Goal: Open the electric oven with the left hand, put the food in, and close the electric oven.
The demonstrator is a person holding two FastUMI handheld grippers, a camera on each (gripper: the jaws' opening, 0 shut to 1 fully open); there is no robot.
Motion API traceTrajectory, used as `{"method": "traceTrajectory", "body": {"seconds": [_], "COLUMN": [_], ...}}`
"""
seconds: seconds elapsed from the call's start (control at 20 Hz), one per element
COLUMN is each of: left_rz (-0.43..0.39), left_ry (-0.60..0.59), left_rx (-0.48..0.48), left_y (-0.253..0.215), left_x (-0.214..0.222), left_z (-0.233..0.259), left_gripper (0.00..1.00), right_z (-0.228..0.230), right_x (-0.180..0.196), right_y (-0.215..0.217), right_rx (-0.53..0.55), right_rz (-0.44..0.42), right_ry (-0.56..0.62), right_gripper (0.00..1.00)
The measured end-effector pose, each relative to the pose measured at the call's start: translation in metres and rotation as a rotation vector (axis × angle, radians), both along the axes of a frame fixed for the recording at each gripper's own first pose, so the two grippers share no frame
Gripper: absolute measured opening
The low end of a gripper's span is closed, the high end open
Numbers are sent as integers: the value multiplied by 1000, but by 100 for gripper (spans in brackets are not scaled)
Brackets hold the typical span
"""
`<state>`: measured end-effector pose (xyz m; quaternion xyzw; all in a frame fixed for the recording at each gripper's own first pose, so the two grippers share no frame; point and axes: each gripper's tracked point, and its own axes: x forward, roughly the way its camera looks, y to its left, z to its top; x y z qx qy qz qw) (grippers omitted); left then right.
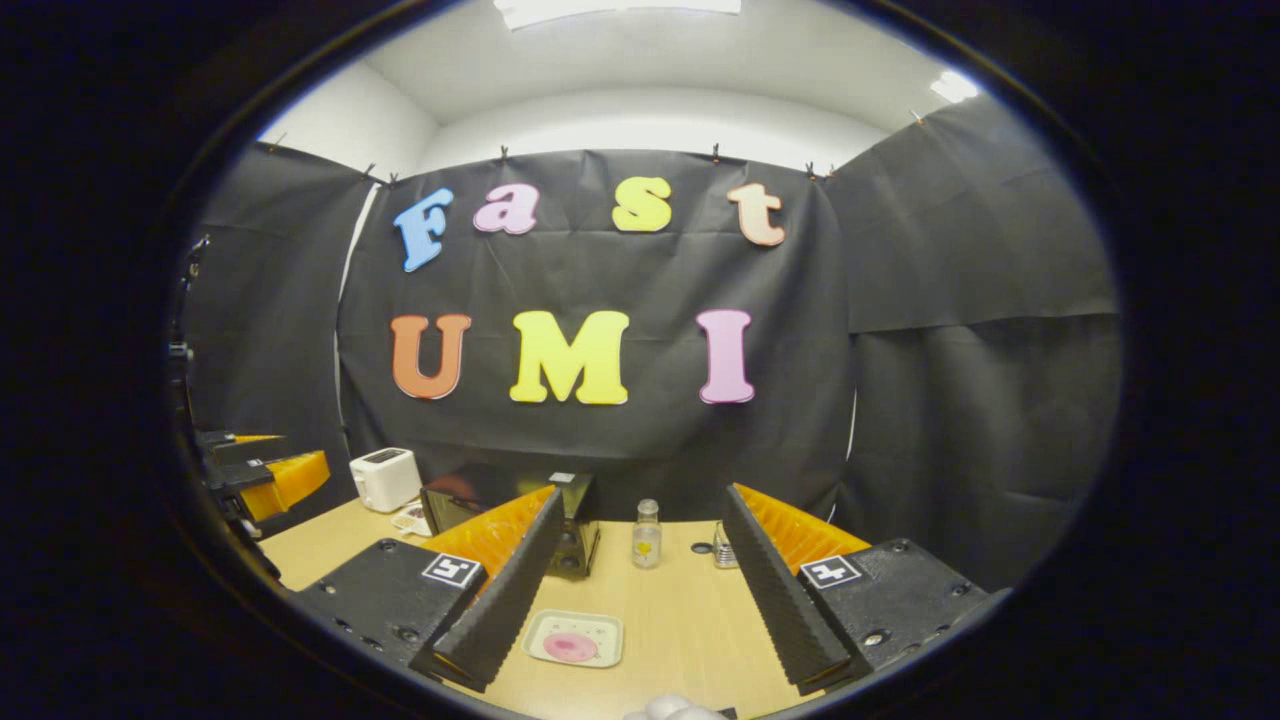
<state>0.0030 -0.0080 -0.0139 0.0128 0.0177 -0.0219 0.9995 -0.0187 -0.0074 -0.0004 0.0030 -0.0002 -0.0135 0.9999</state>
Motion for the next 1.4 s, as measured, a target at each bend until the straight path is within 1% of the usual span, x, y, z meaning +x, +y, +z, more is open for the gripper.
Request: {"method": "traceTrajectory", "body": {"seconds": [0.2,0.4,0.65,0.75,0.9,1.05,1.25,1.4], "left_rz": [-21,-24,-39,-31,-27,-19,-35,-17], "left_ry": [6,13,45,53,83,103,160,195], "left_rx": [9,-3,-10,9,13,39,33,33], "left_y": [-6,-10,-24,-25,-29,-31,-42,-39], "left_x": [15,49,114,145,191,234,278,305], "left_z": [-7,-21,-51,-63,-85,-108,-146,-169], "left_gripper": [95,95,95,95,95,95,95,96], "right_z": [0,-3,-11,-11,-13,-19,-25,-25], "right_x": [-2,-2,-6,-8,-14,-17,-21,-23], "right_y": [-9,-24,-48,-57,-67,-79,-90,-96], "right_rx": [-6,-12,-18,-27,2,2,-8,-28], "right_rz": [-19,-49,-113,-143,-180,-229,-277,-303], "right_ry": [10,32,77,89,101,128,157,169], "right_gripper": [100,100,100,100,100,100,100,100]}}
